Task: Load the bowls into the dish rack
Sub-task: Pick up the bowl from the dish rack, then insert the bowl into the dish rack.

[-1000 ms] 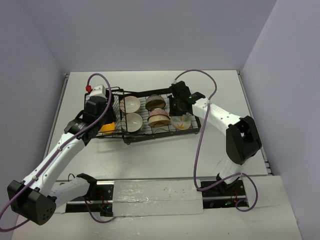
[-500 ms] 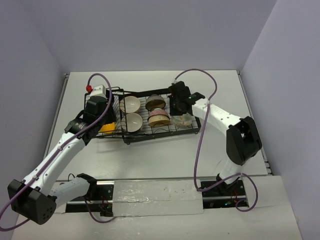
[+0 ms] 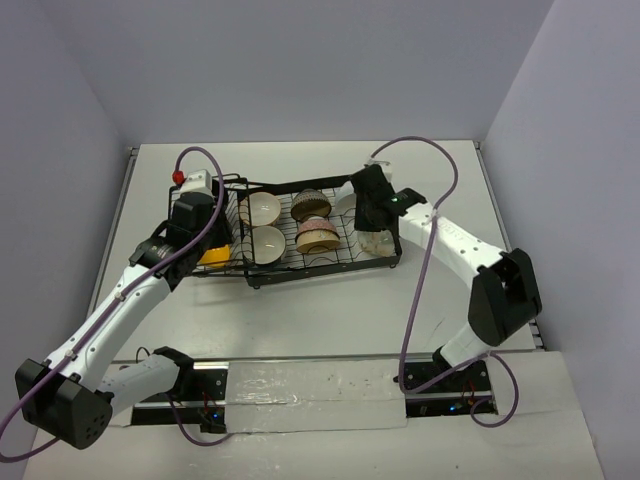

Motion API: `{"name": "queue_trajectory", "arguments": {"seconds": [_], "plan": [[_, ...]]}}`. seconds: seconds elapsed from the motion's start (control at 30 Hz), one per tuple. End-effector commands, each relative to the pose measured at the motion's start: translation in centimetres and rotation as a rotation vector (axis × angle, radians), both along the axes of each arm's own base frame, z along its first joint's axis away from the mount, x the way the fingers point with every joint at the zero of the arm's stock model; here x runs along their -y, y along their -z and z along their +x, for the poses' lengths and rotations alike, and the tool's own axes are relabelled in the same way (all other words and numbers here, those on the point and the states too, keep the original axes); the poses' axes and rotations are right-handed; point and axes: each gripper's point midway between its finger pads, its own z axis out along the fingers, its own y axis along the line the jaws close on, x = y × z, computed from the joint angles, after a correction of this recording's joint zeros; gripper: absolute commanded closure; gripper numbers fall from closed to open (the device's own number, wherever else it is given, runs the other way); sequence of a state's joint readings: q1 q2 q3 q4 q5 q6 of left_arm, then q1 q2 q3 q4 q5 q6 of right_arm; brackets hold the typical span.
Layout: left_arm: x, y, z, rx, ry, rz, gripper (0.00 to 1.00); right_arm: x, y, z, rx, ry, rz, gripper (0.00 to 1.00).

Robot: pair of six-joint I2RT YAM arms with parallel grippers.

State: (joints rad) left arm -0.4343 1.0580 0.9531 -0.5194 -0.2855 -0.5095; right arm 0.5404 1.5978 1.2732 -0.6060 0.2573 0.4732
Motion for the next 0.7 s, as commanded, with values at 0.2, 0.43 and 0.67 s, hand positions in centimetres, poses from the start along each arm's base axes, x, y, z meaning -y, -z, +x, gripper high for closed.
{"name": "queue_trajectory", "arguments": {"seconds": [0.2,0.43,0.67], "plan": [[1.1,-1.0,0.2,0.041,0.037,-0.008,0.62,0.8,-10.5,2.1,0.371,0.217,0.334,1.0],[1.1,-1.2,-0.1,0.053,0.032,0.006,0.61,-0.6,-12.5,2.3,0.492,0.253,0.586,1.0],[1.4,-1.2,-0.3,0.055,0.037,0.014,0.61,0.9,-12.3,-0.4,0.712,0.308,0.878,1.0]]}}
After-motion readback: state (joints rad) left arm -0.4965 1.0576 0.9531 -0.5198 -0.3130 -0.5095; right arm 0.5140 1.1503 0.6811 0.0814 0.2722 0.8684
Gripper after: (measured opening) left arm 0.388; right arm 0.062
